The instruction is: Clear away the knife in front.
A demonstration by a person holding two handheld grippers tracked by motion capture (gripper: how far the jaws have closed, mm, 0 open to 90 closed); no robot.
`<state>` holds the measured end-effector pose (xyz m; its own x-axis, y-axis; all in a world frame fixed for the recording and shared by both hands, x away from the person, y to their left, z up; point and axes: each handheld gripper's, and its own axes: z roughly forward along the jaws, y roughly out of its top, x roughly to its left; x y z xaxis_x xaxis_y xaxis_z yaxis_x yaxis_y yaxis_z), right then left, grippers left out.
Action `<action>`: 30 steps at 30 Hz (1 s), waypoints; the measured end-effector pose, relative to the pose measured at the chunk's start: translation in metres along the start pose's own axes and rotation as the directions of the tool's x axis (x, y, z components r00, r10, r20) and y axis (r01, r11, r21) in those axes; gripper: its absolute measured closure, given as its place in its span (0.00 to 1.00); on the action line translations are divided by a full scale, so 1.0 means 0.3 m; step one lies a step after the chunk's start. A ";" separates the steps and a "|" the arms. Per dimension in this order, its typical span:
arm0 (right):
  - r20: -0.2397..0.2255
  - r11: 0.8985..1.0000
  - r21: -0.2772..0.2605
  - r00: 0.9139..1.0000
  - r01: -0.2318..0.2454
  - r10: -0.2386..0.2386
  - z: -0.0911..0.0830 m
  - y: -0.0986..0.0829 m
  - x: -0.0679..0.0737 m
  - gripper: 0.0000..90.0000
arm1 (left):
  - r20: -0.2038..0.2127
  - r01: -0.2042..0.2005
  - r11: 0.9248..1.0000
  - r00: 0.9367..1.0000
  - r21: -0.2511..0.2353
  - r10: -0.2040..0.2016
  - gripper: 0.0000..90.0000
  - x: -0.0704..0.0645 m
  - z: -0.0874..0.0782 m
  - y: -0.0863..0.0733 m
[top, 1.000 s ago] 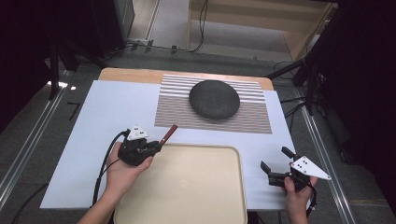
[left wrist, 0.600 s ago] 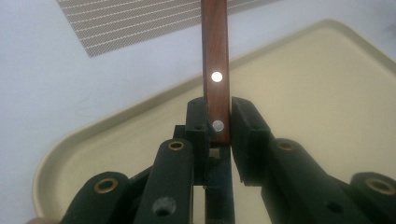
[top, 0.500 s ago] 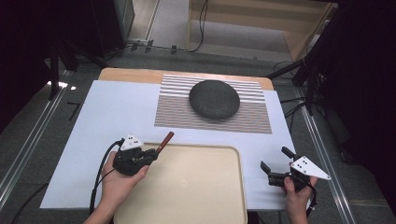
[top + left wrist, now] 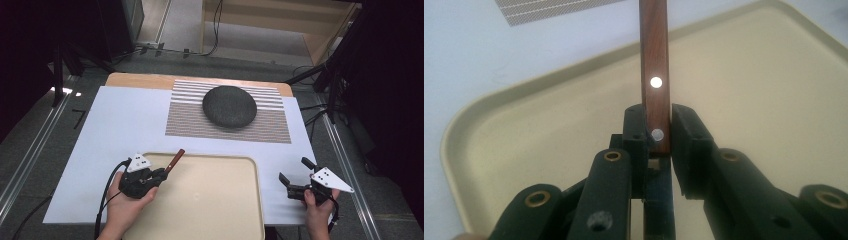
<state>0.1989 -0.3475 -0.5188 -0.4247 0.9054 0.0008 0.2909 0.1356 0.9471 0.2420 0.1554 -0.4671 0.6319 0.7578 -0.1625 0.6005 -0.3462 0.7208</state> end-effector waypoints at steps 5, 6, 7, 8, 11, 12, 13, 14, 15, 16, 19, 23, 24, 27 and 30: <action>0.000 1.000 0.001 1.000 0.000 0.000 0.000 0.000 0.000 0.00 | -0.005 0.013 1.000 1.000 0.007 -0.013 0.86 0.008 -0.012 -0.023; 0.000 1.000 0.001 1.000 0.000 0.000 0.000 0.000 0.000 0.00 | -0.005 0.021 1.000 1.000 0.009 -0.021 0.86 0.012 -0.017 -0.032; 0.000 1.000 0.002 1.000 0.000 0.000 0.000 0.000 0.001 0.00 | -0.006 0.023 1.000 1.000 0.009 -0.023 0.86 0.013 -0.018 -0.037; 0.001 1.000 0.003 1.000 0.000 0.000 0.000 0.000 0.001 0.00 | -0.006 0.023 1.000 1.000 0.009 -0.023 0.86 0.013 -0.018 -0.037; 0.001 1.000 0.002 1.000 0.000 0.000 0.000 0.000 0.001 0.00 | -0.012 0.033 0.999 0.999 0.016 -0.033 0.86 0.024 -0.023 -0.051; 0.001 1.000 0.001 1.000 0.000 0.000 0.000 0.000 0.000 0.00 | -0.013 0.041 0.999 0.999 0.012 -0.040 0.86 0.027 -0.024 -0.056; 0.001 1.000 0.001 1.000 -0.001 0.001 0.000 0.000 0.000 0.00 | -0.017 0.042 0.999 0.999 0.015 -0.042 0.86 0.030 -0.026 -0.060; 0.001 1.000 0.001 1.000 -0.001 0.001 0.000 0.000 0.000 0.00 | -0.017 0.042 0.999 0.999 0.015 -0.042 0.86 0.030 -0.026 -0.060; 0.001 1.000 0.001 1.000 0.000 0.000 0.000 0.000 0.000 0.00 | -0.014 0.046 0.999 0.999 0.017 -0.046 0.86 0.033 -0.028 -0.065; 0.001 1.000 0.001 1.000 -0.001 0.001 0.000 0.000 0.000 0.00 | -0.023 0.052 0.998 0.998 0.020 -0.051 0.86 0.039 -0.031 -0.076; 0.001 1.000 0.002 1.000 0.000 0.000 0.001 0.000 0.000 0.00 | -0.025 0.058 0.998 0.998 0.023 -0.058 0.86 0.045 -0.035 -0.085; 0.001 1.000 0.003 1.000 0.000 0.000 0.001 0.000 0.000 0.00 | -0.024 0.074 0.997 0.997 0.025 -0.073 0.86 0.056 -0.044 -0.096; 0.001 1.000 0.003 1.000 0.000 0.000 0.001 0.000 0.000 0.00 | -0.025 0.073 0.997 0.997 0.025 -0.073 0.86 0.058 -0.044 -0.099; 0.002 1.000 0.004 1.000 0.001 -0.001 0.001 0.000 0.001 0.00 | -0.024 0.083 0.996 0.996 0.033 -0.082 0.86 0.064 -0.042 -0.110; 0.002 1.000 0.004 1.000 0.001 -0.001 0.000 0.000 0.001 0.00 | -0.025 0.084 0.996 0.996 0.038 -0.084 0.86 0.064 -0.038 -0.118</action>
<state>0.1990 -0.3472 -0.5188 -0.4233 0.9060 -0.0007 0.2936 0.1379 0.9459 0.2273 0.1886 -0.4880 0.5669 0.7979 -0.2050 0.6700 -0.3018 0.6782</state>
